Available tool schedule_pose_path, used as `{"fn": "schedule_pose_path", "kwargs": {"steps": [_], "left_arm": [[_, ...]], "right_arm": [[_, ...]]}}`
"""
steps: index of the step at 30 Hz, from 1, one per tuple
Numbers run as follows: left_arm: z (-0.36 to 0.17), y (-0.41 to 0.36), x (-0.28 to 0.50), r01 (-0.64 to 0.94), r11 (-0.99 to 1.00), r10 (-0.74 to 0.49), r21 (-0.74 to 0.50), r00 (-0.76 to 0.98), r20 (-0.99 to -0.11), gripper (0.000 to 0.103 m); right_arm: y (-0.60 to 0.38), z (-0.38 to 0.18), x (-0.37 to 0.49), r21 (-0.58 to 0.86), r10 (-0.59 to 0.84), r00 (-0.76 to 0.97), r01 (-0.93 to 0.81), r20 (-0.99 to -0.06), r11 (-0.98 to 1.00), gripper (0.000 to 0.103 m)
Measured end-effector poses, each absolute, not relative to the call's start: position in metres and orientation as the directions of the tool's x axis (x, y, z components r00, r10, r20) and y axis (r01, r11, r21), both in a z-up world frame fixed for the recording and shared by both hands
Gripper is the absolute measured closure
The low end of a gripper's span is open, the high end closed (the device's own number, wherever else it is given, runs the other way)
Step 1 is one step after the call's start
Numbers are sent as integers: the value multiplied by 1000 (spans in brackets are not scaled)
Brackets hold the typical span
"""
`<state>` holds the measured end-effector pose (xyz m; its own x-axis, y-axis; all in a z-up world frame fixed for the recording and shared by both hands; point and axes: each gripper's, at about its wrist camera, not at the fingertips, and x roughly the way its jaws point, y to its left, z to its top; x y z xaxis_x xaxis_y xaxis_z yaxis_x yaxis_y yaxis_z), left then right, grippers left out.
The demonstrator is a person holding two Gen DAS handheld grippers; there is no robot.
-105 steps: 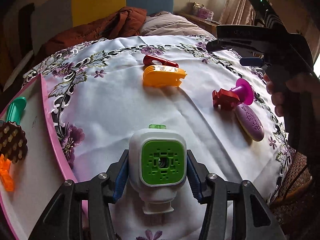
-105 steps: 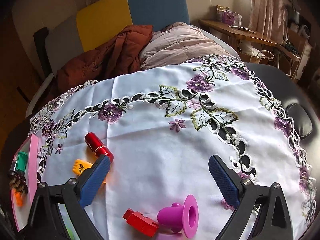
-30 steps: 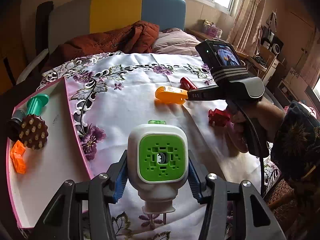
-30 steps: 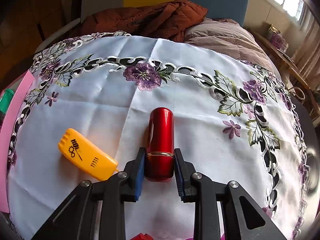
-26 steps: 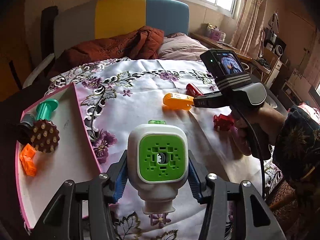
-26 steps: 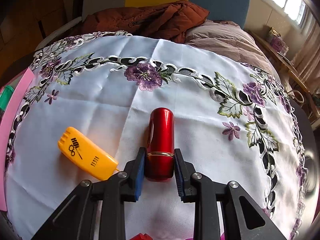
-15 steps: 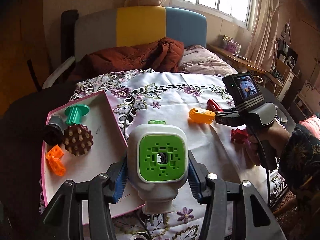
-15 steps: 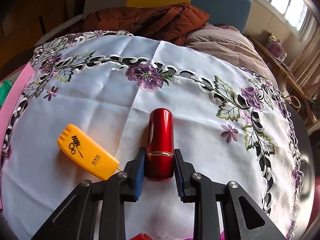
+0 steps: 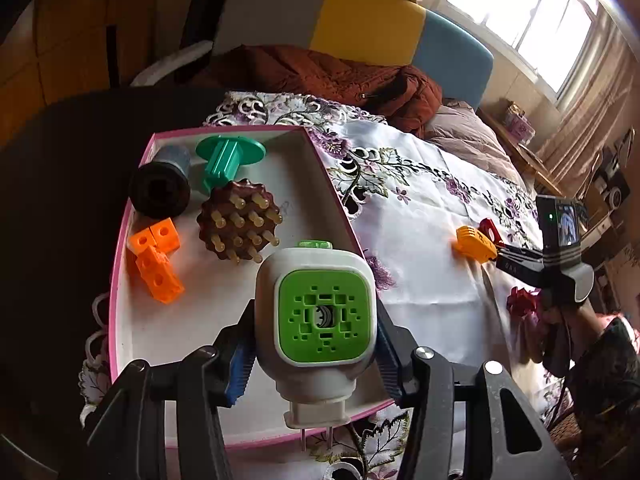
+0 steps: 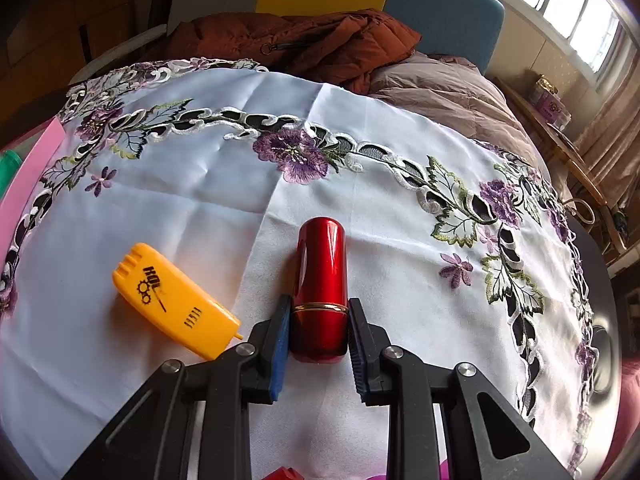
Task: Organize rigid objects
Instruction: 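Carry the plug-in device into the tray and open the left tool while the right tool holds the red cylinder, then carry the red cylinder into the tray and open the right tool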
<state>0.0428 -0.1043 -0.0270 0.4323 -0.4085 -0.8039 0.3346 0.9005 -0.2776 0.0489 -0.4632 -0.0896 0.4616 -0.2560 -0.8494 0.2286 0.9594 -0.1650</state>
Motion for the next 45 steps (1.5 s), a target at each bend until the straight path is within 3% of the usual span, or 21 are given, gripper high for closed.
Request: {"fn": "schedule_pose_path", "kwargs": {"steps": [7, 15, 21, 30, 35, 45], "left_arm": [[-49, -119, 74, 327, 901, -402, -285, 387, -830, 50], [-64, -144, 120, 343, 924, -313, -168, 427, -848, 50], [-71, -153, 139, 328, 932, -290, -156, 414, -863, 49], [-58, -145, 120, 353, 919, -324, -177, 419, -848, 39], [-39, -132, 95, 363, 915, -339, -175, 460, -821, 38], [-26, -74, 43, 267, 963, -187, -37, 563, -805, 38]], "right_arm": [[-462, -90, 49, -178, -264, 459, 223, -849, 959, 77], [-460, -90, 51, -197, -276, 455, 214, -847, 957, 77], [-461, -90, 52, -200, -278, 455, 212, -846, 957, 77], [-459, -90, 52, -218, -294, 455, 214, -840, 952, 77], [-458, -90, 52, -229, -304, 457, 214, -836, 950, 77], [-459, -90, 51, -216, -303, 459, 233, -835, 948, 77]]}}
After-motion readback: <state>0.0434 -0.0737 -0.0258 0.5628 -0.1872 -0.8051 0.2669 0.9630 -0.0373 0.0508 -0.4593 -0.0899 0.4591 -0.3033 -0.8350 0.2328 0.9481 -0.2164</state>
